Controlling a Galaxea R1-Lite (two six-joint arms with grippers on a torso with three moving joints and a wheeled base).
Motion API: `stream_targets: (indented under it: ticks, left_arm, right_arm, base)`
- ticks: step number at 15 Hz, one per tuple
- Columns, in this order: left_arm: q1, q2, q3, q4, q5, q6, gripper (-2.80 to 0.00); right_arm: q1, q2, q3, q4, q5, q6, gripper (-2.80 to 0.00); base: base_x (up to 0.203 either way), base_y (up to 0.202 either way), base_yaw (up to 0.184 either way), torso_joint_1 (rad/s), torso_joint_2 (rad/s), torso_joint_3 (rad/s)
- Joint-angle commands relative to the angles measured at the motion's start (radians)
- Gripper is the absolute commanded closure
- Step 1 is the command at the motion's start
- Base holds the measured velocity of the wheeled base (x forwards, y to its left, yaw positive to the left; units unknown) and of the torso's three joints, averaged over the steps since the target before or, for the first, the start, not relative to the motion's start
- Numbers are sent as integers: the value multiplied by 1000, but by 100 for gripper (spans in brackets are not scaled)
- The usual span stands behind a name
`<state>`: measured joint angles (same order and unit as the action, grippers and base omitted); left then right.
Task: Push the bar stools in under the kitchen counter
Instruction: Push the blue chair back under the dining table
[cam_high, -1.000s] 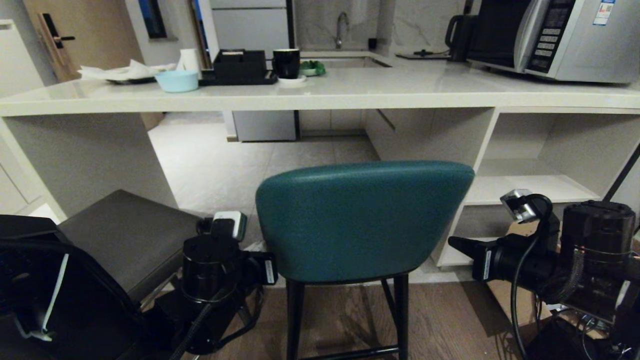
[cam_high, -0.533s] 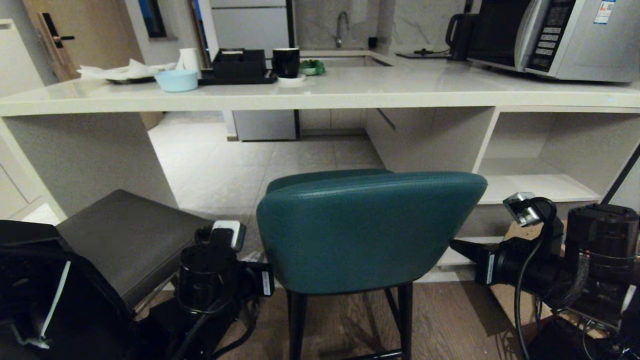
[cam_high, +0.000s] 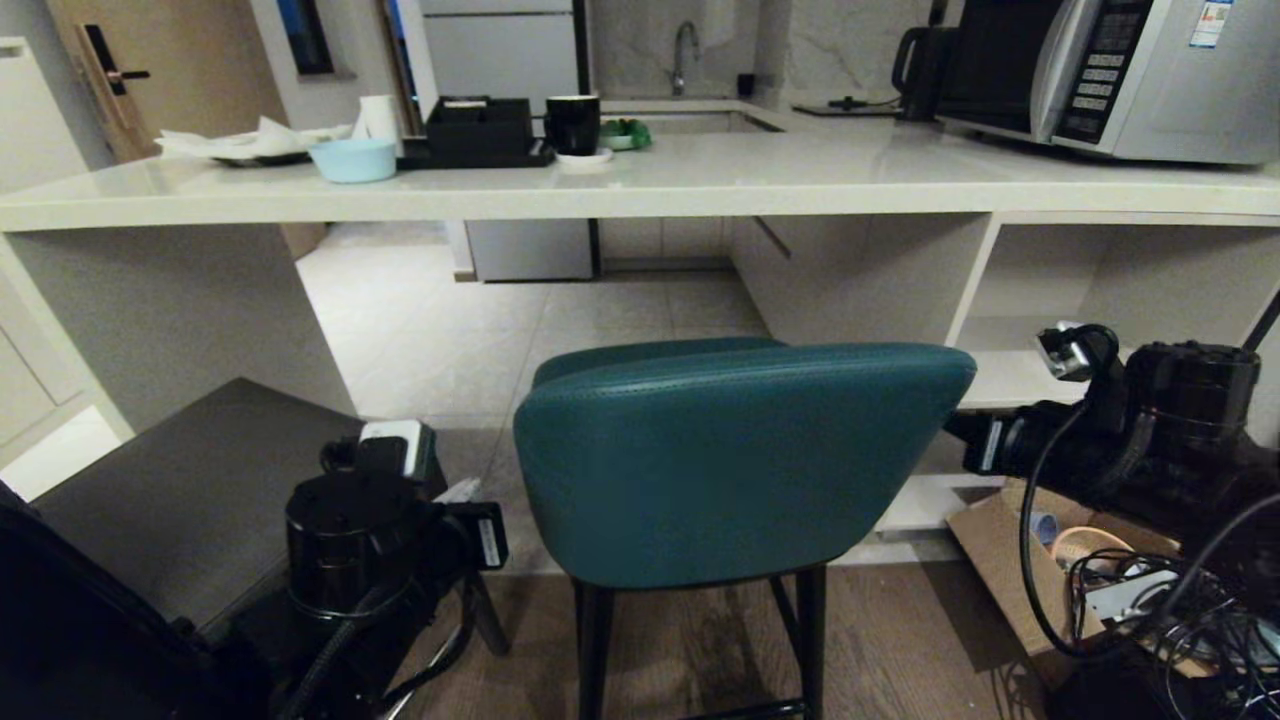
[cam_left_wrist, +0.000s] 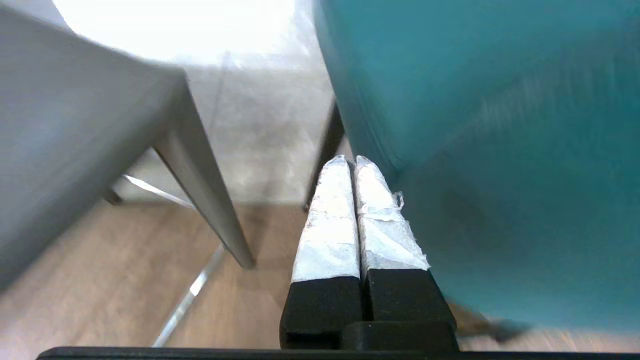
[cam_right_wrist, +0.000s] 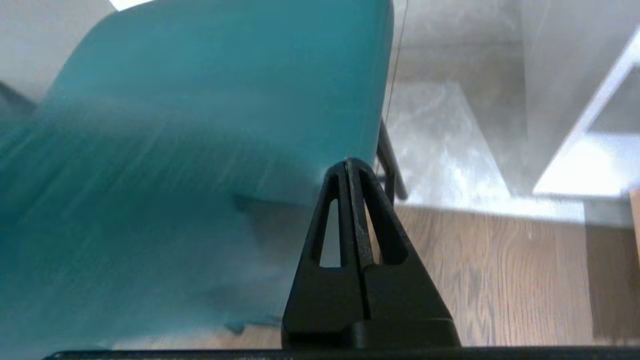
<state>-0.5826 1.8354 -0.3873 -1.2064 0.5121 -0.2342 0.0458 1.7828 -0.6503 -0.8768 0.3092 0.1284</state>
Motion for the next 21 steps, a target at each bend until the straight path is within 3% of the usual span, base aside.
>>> stream_targets:
  ticks: [1, 3, 9, 12, 21]
  left_arm:
    - [34, 0, -32, -8, 3, 25, 0]
    - [56, 33, -101, -9, 3, 71, 0]
    - [35, 186, -276, -4, 11, 121, 0]
    - [36, 217, -304, 1, 11, 122, 0]
    - [-2, 299, -461, 103, 11, 122, 0]
  right_arm:
    - [-4, 97, -79, -5, 3, -2, 0]
    - [8, 157, -146, -5, 4, -8, 0]
    - [14, 320, -325, 2, 1, -38, 0]
    - [48, 298, -308, -4, 4, -42, 0]
    - [31, 249, -281, -5, 8, -40, 0]
  base:
    - [0, 0, 0, 0, 0, 0]
    - [0, 0, 0, 0, 0, 0]
    - [0, 0, 0, 0, 0, 0]
    - [0, 0, 0, 0, 0, 0]
    - [0, 0, 0, 0, 0, 0]
